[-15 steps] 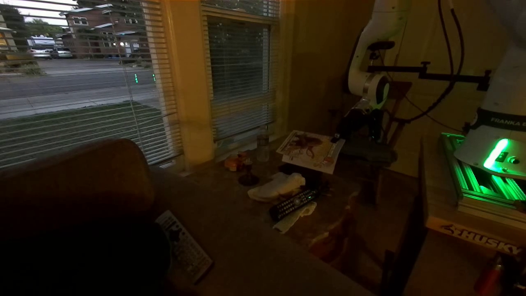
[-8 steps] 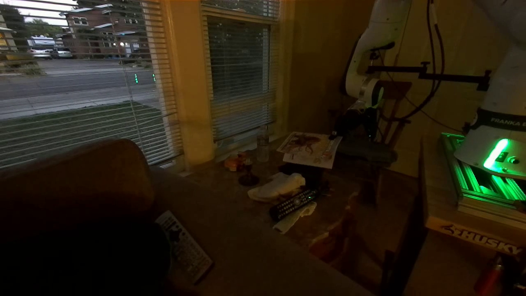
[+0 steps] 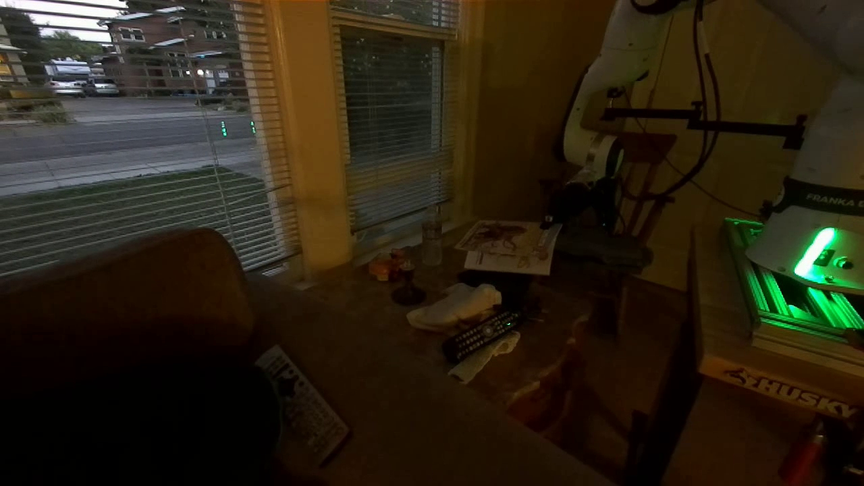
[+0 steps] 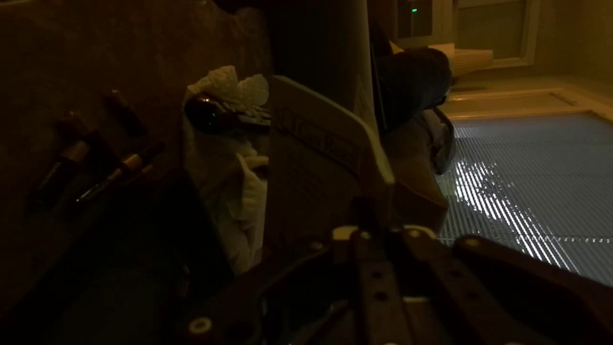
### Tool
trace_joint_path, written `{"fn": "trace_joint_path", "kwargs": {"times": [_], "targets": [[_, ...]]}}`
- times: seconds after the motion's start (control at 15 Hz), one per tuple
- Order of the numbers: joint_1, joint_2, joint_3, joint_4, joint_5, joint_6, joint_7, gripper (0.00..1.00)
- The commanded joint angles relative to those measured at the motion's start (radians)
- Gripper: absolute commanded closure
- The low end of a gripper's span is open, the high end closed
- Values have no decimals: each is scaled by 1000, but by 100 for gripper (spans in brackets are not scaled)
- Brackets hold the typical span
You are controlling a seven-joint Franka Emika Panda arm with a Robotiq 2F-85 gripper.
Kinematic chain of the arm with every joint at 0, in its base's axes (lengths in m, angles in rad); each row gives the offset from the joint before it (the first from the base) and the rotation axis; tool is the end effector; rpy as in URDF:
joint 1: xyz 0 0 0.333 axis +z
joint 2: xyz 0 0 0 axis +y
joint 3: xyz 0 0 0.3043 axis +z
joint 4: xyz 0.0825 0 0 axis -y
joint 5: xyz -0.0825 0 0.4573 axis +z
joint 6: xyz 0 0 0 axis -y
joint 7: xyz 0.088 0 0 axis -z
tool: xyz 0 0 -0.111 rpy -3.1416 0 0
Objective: Put the book on the shelf.
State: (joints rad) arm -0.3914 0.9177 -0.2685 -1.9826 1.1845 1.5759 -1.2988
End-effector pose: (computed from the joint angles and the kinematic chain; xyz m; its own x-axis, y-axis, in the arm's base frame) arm 0.4072 -0.2332 -0.0724 0.9744 -0.1981 -0.1066 -0.1587 -0.2698 -0.9498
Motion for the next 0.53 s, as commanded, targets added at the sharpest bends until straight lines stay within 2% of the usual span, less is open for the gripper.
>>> {"fn": "trace_joint_path", "kwargs": {"times": [0.0,0.47], "targets": [[-42,77,21,100,14,-26,41,99],[-60,130,45,180,-3,-64,97,99]]}}
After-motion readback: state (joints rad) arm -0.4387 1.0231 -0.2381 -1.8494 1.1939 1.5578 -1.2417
